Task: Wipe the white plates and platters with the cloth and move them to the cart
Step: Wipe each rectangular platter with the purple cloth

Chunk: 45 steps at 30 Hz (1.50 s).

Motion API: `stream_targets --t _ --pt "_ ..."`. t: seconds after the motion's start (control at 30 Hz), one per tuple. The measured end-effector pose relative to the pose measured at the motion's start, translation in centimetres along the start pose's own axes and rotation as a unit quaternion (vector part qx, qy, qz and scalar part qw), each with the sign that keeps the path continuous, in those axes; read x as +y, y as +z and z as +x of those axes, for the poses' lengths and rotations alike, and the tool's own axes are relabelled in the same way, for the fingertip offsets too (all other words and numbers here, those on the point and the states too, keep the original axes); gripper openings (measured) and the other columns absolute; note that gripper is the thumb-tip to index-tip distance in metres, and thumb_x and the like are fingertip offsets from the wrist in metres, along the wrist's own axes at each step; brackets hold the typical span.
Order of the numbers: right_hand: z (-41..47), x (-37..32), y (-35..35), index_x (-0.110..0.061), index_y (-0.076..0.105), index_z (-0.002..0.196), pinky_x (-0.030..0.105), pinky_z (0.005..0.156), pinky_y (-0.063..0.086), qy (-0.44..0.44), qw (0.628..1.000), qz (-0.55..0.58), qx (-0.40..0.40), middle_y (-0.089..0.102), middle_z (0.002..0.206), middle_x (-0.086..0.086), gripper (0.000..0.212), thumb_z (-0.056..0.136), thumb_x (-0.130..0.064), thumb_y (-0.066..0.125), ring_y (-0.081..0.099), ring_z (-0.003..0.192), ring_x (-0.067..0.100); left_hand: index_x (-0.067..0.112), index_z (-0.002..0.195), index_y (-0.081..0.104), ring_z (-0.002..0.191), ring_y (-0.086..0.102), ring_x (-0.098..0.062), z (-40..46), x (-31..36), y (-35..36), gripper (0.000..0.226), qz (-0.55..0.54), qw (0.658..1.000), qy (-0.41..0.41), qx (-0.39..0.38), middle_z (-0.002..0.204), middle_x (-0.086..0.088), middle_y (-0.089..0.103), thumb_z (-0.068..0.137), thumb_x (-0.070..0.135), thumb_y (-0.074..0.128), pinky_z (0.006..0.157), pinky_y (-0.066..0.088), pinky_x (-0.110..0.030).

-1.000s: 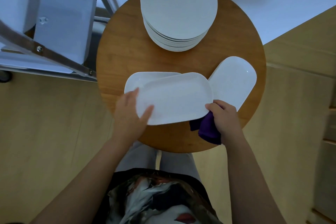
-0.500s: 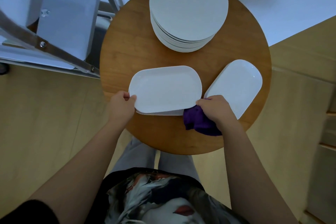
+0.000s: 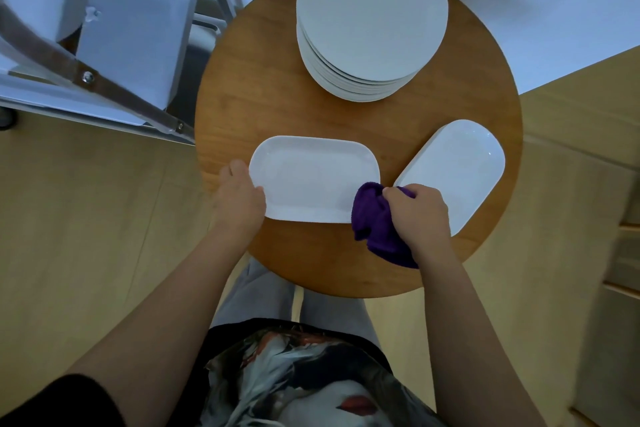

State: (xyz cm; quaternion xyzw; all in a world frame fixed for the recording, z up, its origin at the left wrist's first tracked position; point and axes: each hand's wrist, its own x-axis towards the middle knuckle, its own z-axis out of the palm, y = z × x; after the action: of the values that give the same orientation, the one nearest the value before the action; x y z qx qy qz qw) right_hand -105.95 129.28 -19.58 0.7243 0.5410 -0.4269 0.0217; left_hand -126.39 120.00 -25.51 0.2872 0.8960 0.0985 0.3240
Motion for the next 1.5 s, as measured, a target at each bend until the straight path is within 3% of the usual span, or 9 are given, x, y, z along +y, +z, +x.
stream_targets --t 0.17,0.33,0.47,0.63,0.77,0.93,1.03,1.2,1.5 --pt "-0.6 1.5 -0.2 -0.028 0.053 0.076 0.02 0.056 0.043 0.019 0.993 0.118 -0.01 0.059 0.078 -0.006 0.015 0.09 -0.026 0.057 0.056 0.074 0.014 0.005 0.126 0.046 0.103 0.045 -0.027 -2.4 2.1 0.4 0.044 0.034 0.993 0.094 0.065 0.117 -0.015 0.047 0.086 0.017 0.059 0.08 0.038 -0.031" --pt "-1.3 3.7 -2.0 -0.027 0.059 0.081 0.028 0.063 0.05 0.063 0.959 0.275 -0.021 0.063 0.081 -0.005 0.009 0.087 -0.021 0.061 0.06 0.082 0.018 0.012 0.122 0.055 0.101 0.057 -0.018 -5.8 7.2 3.5 0.031 0.005 0.98 0.185 -0.069 0.112 -0.006 0.062 0.096 0.027 0.049 0.079 0.039 -0.022" --pt "-1.1 5.6 -4.2 -0.025 0.062 0.085 0.018 0.051 0.048 0.059 0.933 0.354 0.012 0.064 0.079 -0.003 0.007 0.086 -0.017 0.062 0.061 0.077 0.015 0.008 0.112 0.061 0.091 0.061 -0.019 -7.6 11.0 6.1 0.029 -0.028 0.968 0.177 -0.176 0.101 -0.007 0.066 0.098 0.029 0.046 0.074 0.04 -0.022" --pt "0.3 7.5 -6.8 -0.025 0.063 0.086 0.015 0.047 0.046 0.034 0.919 0.39 0.053 0.064 0.068 -0.014 0.008 0.085 -0.017 0.062 0.063 0.066 0.006 0.011 0.088 0.055 0.079 0.06 -0.02 -8.0 14.2 9.7 0.025 0.003 0.975 0.088 -0.202 0.074 -0.002 0.054 0.099 0.03 0.045 0.066 0.039 -0.022" --pt "1.5 8.5 -7.9 -0.029 0.063 0.084 0.016 0.049 0.048 0.034 0.909 0.411 0.062 0.065 0.066 -0.019 0.009 0.085 -0.02 0.062 0.064 0.065 0.002 0.003 0.107 0.059 0.069 0.054 -0.016 -7.8 15.3 11.4 0.033 0.058 0.976 0.067 -0.2 0.088 -0.011 0.06 0.098 0.032 0.045 0.066 0.042 -0.021" --pt "2.8 9.2 -8.6 -0.031 0.063 0.081 0.017 0.051 0.049 0.038 0.91 0.41 0.046 0.065 0.069 -0.021 0.009 0.086 -0.023 0.062 0.063 0.07 0.008 0.01 0.121 0.055 0.058 0.053 -0.014 -7.2 15.8 12.2 0.031 0.029 0.981 -0.015 -0.192 0.083 -0.006 0.056 0.096 0.029 0.051 0.054 0.043 -0.015" --pt "3.4 9.5 -8.9 -0.033 0.062 0.082 0.016 0.05 0.048 0.045 0.908 0.414 0.04 0.065 0.069 -0.021 0.01 0.086 -0.024 0.062 0.063 0.072 0.009 0.007 0.101 0.058 0.061 0.062 -0.016 -7.2 15.8 12.4 0.028 0.008 0.981 -0.034 -0.188 0.083 -0.008 0.064 0.095 0.034 0.052 0.06 0.05 -0.021" --pt "4.3 9.6 -9.5 -0.032 0.062 0.082 0.015 0.049 0.047 0.042 0.909 0.414 0.025 0.065 0.069 -0.02 0.01 0.087 -0.023 0.061 0.062 0.072 0.008 0.018 0.073 0.049 0.055 0.059 -0.013 -7.2 15.5 12.7 0.025 -0.06 0.982 -0.067 -0.165 0.068 -0.002 0.058 0.094 0.032 0.054 0.057 0.049 -0.02" --pt "5.2 9.7 -10.5 -0.032 0.062 0.086 0.014 0.05 0.047 0.03 0.91 0.414 0.0 0.064 0.073 -0.017 0.01 0.089 -0.023 0.058 0.062 0.073 0.009 0.021 0.081 0.053 0.078 0.058 -0.016 -8.1 15.0 12.3 0.016 -0.259 0.954 -0.049 -0.144 0.083 0.001 0.057 0.096 0.024 0.05 0.065 0.05 -0.021"
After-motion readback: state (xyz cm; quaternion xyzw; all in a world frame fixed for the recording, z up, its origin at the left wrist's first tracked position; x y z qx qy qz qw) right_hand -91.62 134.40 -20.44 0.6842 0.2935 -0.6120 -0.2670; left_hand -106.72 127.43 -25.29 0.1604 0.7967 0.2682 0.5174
